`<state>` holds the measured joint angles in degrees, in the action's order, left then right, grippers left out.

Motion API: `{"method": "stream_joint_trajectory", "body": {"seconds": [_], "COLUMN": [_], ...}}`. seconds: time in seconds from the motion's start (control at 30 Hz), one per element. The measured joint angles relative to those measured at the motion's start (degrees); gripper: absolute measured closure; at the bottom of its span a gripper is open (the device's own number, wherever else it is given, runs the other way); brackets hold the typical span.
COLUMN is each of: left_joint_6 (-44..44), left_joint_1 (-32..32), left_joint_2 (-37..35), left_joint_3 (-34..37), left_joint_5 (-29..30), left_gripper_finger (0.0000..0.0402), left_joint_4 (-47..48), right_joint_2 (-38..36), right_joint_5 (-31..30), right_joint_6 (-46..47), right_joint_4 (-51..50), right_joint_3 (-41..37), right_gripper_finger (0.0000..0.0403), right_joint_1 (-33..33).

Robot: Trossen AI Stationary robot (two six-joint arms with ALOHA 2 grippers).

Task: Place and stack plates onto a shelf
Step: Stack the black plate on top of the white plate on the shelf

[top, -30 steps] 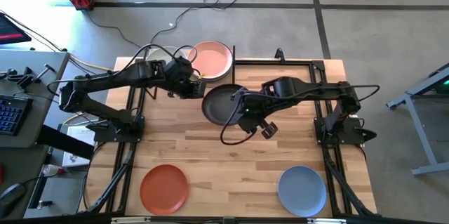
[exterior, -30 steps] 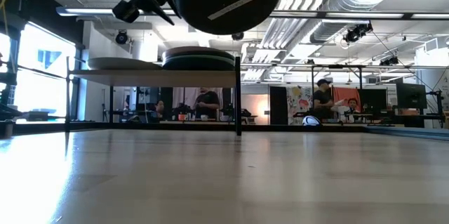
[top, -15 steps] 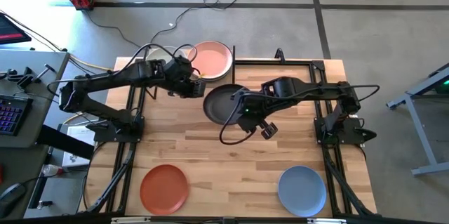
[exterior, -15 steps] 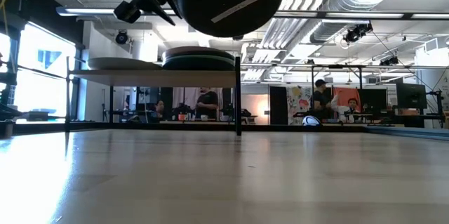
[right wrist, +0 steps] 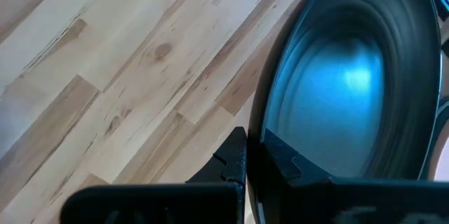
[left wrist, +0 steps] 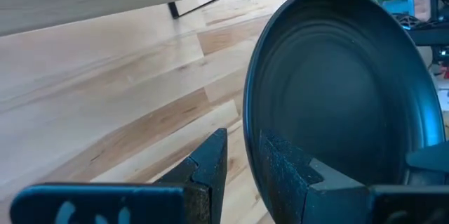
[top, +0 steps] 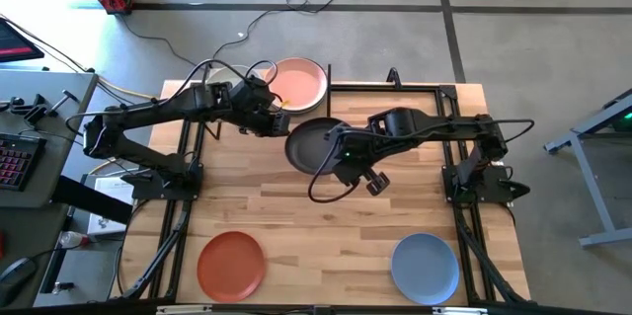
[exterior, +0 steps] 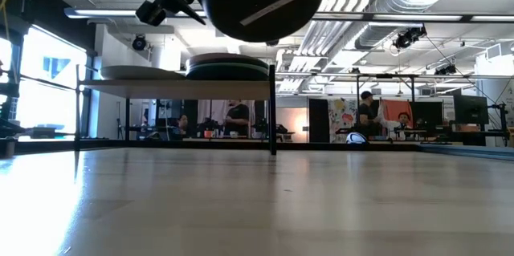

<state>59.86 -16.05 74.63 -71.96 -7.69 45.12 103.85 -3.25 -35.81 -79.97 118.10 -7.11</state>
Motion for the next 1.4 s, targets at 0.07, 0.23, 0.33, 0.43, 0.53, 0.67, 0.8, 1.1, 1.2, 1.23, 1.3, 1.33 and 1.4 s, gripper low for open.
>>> {"method": "stream_joint_trajectory", "body": {"seconds": [0.07, 0.23, 0.33, 0.43, 0.53, 0.67, 0.8, 1.1, 1.2, 1.23, 1.3, 1.33, 1.4], "left_joint_6": [0.0, -0.2, -1.1, -1.6, -2.7, -4.1, -4.7, -8.3, -9.2, -9.4, -9.6, -9.7, -10.2], "left_joint_1": [0.0, 0.1, 0.1, 0.1, 0.1, 0.1, 0.1, 0.0, 0.0, 0.0, 0.0, 0.0, 0.0], "left_joint_2": [0.0, 0.4, 0.6, 0.6, 0.6, 0.6, 0.6, 0.6, 0.6, 0.6, 0.6, 0.6, 0.6], "left_joint_3": [0.0, 0.0, 0.0, 0.0, 0.0, 0.0, 0.0, 0.0, 0.0, 0.0, 0.0, 0.0, 0.0], "left_joint_5": [-0.1, -0.7, -0.7, -0.8, -0.8, -0.8, -0.8, -0.1, 0.1, 0.1, 0.1, 0.0, 0.1], "left_gripper_finger": [0.0326, 0.0326, 0.0326, 0.0326, 0.0326, 0.0330, 0.0352, 0.0394, 0.0393, 0.0393, 0.0393, 0.0393, 0.0393], "left_joint_4": [0.0, 0.0, 0.1, 0.0, 0.0, 0.0, -0.1, -0.3, -0.3, -0.3, -0.2, -0.2, -0.1], "right_joint_2": [0.0, 0.0, 0.0, 0.0, 0.0, 0.0, 0.0, 0.1, 0.1, 0.1, 0.1, 0.1, 0.1], "right_joint_5": [-0.7, -3.2, -3.2, -3.2, -3.2, -3.2, -3.2, -4.4, -5.5, -5.6, -5.7, -5.8, -6.0], "right_joint_6": [0.0, 0.0, 0.0, 0.0, 0.0, 1.1, 2.4, 2.7, 2.7, 2.7, 2.9, 3.2, 4.5], "right_joint_4": [0.5, 1.2, 1.8, 3.1, 4.4, 4.4, 3.6, 4.8, 4.8, 4.8, 4.8, 4.8, 4.8], "right_joint_3": [0.0, 0.0, 0.0, 0.0, 0.0, 0.0, 0.0, 0.0, 0.0, 0.0, 0.0, 0.0, 0.0], "right_gripper_finger": [0.0403, 0.0403, 0.0403, 0.0403, 0.0403, 0.0403, 0.0403, 0.0402, 0.0402, 0.0402, 0.0402, 0.0402, 0.0397], "right_joint_1": [0.0, 0.0, 0.0, 0.0, 0.0, 0.0, 0.0, -0.1, -0.1, -0.1, -0.1, -0.1, -0.1]}}
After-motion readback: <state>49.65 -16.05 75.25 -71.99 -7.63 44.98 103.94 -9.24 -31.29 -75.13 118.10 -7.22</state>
